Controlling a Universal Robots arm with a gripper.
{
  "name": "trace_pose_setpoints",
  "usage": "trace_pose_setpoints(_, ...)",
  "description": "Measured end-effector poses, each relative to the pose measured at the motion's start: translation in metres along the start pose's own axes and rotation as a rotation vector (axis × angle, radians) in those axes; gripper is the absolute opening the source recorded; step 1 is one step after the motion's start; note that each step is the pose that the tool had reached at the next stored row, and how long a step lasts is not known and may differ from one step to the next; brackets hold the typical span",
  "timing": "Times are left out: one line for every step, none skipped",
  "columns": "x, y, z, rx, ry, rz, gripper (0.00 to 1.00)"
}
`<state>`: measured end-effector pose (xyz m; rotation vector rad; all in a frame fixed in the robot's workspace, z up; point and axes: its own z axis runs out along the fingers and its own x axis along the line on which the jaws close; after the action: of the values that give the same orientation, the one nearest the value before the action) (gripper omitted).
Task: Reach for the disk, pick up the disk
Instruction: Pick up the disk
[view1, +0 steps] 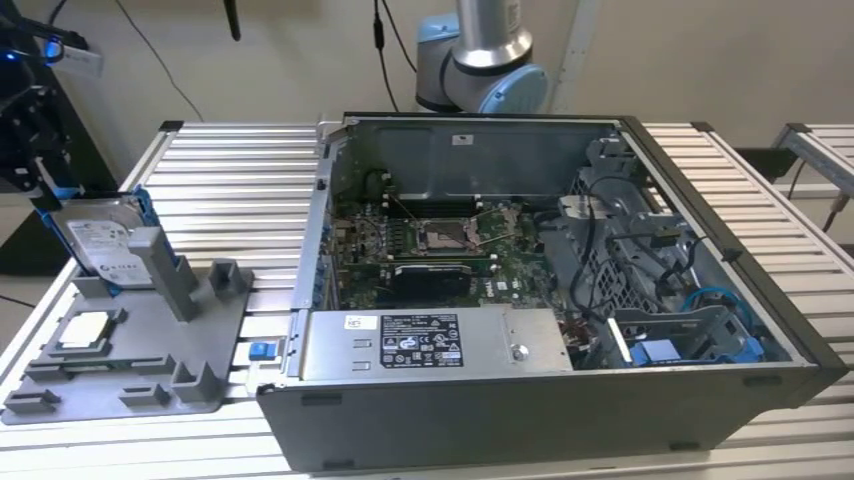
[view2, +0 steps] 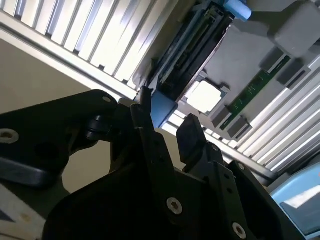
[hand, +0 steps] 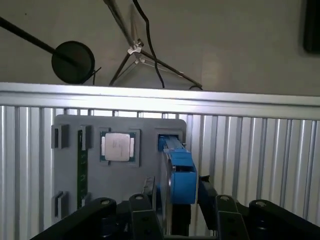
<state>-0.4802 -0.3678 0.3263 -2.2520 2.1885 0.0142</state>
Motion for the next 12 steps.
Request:
trace_pose_setpoints(0.0000, 0.0000, 0.0018, -0.0001, 0.0001, 0.000, 1.00)
trace_pose_setpoints(0.0000, 0.0000, 0.0036, -0.0001, 0.0001, 0.000, 1.00)
trace_pose_setpoints(0.0000, 0.0000, 0.0054, -0.0001, 0.0001, 0.000, 1.00)
trace_pose_setpoints(0.0000, 0.0000, 0.0074, 0.0000, 0.0000, 0.000, 1.00)
trace_pose_setpoints(0.0000, 0.0000, 0.0092, 0.0001, 0.0000, 0.000, 1.00)
trace_pose_setpoints(0.0000, 0.0000, 0.0109, 0.0000, 0.0000, 0.000, 1.00)
trace_pose_setpoints(0.0000, 0.0000, 0.0127, -0.0001, 0.0001, 0.000, 1.00)
trace_pose_setpoints(0.0000, 0.0000, 0.0146, -0.0001, 0.0001, 0.000, 1.00)
trace_pose_setpoints(0.0000, -0.0001, 0.0163, -0.0001, 0.0001, 0.000, 1.00)
trace_pose_setpoints(0.0000, -0.0001, 0.0182, 0.0000, 0.0000, 0.000, 1.00)
trace_pose_setpoints(0.0000, -0.0001, 0.0200, 0.0002, 0.0000, 0.000, 1.00)
trace_pose_setpoints(0.0000, -0.0001, 0.0218, 0.0005, -0.0001, 0.000, 1.00)
